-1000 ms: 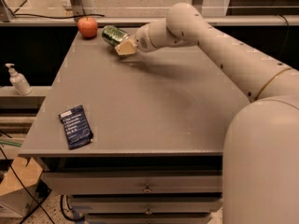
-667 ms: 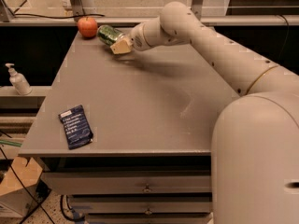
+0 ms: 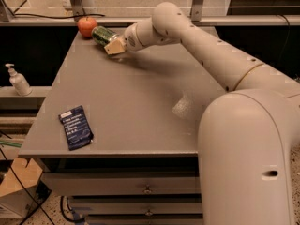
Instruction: Move green can near apple
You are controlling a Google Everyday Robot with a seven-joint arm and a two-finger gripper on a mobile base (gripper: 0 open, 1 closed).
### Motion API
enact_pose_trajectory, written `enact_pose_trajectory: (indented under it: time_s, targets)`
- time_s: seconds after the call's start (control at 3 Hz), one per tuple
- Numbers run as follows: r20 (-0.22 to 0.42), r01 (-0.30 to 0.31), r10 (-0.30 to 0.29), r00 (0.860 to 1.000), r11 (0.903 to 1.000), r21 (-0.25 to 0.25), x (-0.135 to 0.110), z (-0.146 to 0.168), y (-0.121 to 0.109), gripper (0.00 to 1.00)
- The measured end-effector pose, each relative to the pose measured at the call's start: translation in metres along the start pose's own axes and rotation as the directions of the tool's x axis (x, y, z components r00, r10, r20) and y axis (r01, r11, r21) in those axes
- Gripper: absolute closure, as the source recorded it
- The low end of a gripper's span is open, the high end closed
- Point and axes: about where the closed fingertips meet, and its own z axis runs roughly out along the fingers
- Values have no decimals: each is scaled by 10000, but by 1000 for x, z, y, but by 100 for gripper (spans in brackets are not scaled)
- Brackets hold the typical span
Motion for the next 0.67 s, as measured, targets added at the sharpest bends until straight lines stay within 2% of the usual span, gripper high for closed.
enact_pose_trajectory:
  time_s: [0.33, 0.67]
  targets:
    - [61, 12, -12, 10000, 10000, -5, -3, 3, 1, 12]
    - [199, 58, -58, 9998, 10000, -20, -8, -2, 2, 0]
